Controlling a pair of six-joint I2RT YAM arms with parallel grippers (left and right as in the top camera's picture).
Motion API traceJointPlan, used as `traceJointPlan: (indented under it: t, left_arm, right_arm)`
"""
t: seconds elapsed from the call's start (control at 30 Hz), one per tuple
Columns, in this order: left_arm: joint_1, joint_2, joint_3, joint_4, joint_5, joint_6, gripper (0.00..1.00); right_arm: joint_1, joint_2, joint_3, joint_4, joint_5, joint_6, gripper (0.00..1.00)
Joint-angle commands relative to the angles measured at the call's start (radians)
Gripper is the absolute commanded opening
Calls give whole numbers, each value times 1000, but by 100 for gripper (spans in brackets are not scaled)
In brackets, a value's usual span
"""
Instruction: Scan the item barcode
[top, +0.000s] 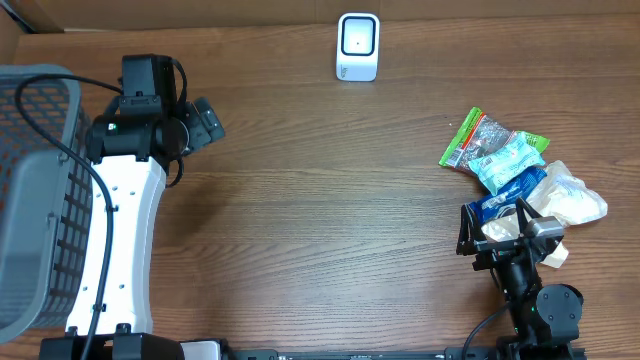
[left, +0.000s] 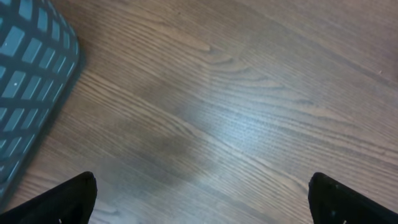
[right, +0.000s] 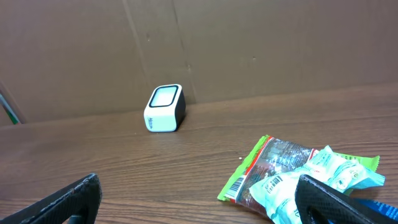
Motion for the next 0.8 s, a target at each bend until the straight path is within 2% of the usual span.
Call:
traceJointPlan:
  t: [0.0, 0.07, 0.13, 0.2, 0.23, 0.3, 0.33, 0.47, 0.7, 0.77]
  left_arm:
    - [0, -28, 20, 0, -21, 37, 100]
    - [0, -95, -11, 29, -11, 79, 99]
    - [-3, -172, -74, 104, 57, 185, 100]
    - [-3, -291, -196, 233, 222, 419, 100]
    - [-3, -373, -285, 304, 340, 592, 99]
    - [-3, -496, -410, 366, 452, 783, 100]
    - [-3, -615, -529, 421, 476, 852, 100]
    - [-3, -870, -762, 551, 434, 837, 100]
    - [-5, -1224, -1121, 777, 180, 615, 100]
    - [-8, -1287, -1202, 834, 142, 587, 100]
  right_arm:
    - [5, -12, -11, 5, 10, -1, 100]
    - [5, -12, -11, 5, 10, -1, 100]
    - [5, -12, -11, 5, 10, -1, 100]
    - [5, -12, -11, 5, 10, -1, 100]
    - [5, -12, -11, 5, 10, -1, 100]
    - [5, -12, -11, 5, 10, -1, 100]
    - [5, -12, -11, 5, 10, -1, 100]
    - [5, -12, -11, 5, 10, -1, 100]
    - [5, -12, -11, 5, 10, -1, 100]
    - [5, -12, -11, 5, 10, -1, 100]
